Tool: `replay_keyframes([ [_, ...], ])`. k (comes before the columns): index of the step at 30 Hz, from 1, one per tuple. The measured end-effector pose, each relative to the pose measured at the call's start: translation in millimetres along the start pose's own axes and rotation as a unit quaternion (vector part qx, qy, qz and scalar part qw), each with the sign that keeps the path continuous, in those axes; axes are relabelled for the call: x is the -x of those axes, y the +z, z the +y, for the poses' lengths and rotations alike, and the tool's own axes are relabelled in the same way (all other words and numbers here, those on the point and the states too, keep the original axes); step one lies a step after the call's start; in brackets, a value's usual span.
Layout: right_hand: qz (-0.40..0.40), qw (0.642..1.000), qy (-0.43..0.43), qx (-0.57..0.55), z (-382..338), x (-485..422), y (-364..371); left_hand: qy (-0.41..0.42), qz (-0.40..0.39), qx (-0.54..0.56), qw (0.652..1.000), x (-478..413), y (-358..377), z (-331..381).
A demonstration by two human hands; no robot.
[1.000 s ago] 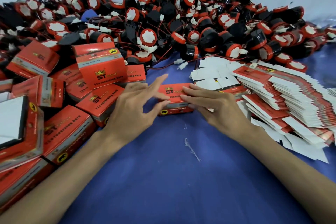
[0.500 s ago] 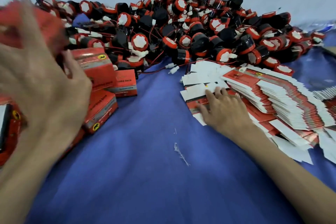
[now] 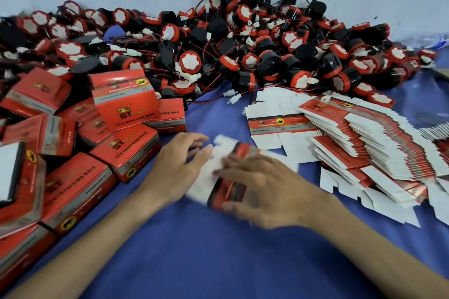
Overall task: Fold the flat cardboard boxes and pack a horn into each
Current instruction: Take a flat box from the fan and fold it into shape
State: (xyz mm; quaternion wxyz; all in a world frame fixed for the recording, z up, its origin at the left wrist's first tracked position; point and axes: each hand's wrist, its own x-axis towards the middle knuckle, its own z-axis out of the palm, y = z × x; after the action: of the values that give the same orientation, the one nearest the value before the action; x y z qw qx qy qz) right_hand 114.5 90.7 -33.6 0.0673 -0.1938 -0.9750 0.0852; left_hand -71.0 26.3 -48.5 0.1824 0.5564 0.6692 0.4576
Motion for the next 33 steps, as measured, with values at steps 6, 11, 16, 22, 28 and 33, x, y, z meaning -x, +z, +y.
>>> replay_keyframes([
  [6,-0.008,0.996,-0.049,-0.071,-10.9,-2.7,8.2,-0.073,-0.001,0.078,0.994,-2.5,-8.0,2.3],
  [11,-0.050,0.994,0.077,-0.053,-3.7,-8.7,22.4,-0.094,0.023,0.040,0.994,-5.3,-17.0,1.8],
  [16,0.013,0.983,0.070,-0.169,6.9,-9.1,16.3,-0.174,-0.036,0.165,0.970,-6.0,-21.1,3.2],
  [22,0.159,0.972,0.028,-0.171,4.9,-7.8,10.0,-0.149,-0.188,0.267,0.933,-2.3,-30.3,5.5],
  [28,0.090,0.988,0.010,-0.126,-4.6,-2.2,4.7,-0.164,-0.263,0.412,0.857,4.2,-26.0,6.0],
  [33,0.042,0.991,0.031,-0.119,-12.3,-2.8,3.7,-0.133,-0.325,0.383,0.855,8.8,-27.7,8.6],
])
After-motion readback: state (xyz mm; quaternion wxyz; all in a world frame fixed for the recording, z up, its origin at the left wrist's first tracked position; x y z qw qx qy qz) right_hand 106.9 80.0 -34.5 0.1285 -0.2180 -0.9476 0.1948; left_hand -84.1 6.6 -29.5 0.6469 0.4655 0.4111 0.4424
